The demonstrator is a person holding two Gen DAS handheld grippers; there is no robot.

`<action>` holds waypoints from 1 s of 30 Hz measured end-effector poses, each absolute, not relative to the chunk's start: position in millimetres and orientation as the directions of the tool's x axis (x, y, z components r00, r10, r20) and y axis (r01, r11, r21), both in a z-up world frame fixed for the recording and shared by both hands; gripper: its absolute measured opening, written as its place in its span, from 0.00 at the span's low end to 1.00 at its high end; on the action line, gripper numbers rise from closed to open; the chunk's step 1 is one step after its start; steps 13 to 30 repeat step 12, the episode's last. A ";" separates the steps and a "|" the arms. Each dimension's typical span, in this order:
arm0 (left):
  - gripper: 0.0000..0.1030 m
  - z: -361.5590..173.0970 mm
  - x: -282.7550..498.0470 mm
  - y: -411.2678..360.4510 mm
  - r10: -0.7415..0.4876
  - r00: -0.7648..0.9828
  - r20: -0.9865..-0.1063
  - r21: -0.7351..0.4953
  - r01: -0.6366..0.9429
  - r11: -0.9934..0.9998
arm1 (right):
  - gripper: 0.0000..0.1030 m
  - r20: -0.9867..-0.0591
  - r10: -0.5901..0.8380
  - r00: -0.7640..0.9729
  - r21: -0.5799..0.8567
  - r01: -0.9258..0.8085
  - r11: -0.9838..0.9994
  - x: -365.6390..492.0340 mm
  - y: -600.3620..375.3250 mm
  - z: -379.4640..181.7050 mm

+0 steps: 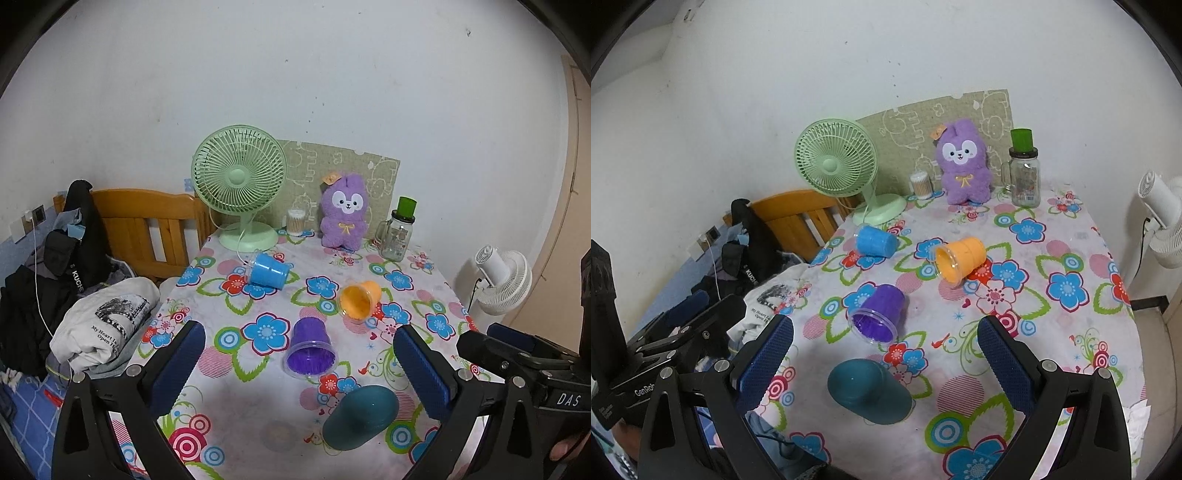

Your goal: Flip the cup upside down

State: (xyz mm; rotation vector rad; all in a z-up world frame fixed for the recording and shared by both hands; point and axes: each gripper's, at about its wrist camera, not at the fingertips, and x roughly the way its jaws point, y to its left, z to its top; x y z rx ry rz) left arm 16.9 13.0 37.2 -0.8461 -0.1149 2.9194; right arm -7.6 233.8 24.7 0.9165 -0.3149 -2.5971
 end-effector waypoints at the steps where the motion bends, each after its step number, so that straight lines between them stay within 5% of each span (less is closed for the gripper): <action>1: 1.00 37.4 17.4 12.9 0.116 -0.842 -0.527 -0.099 -0.074 -0.992 | 0.98 -0.558 -0.412 -0.721 0.326 0.266 -0.907 -7.5 233.8 24.7; 30: 1.00 39.3 19.5 11.0 0.109 -0.847 -0.519 -0.093 -0.071 -0.993 | 0.98 -0.561 -0.420 -0.714 0.328 0.274 -0.904 -6.1 232.5 23.2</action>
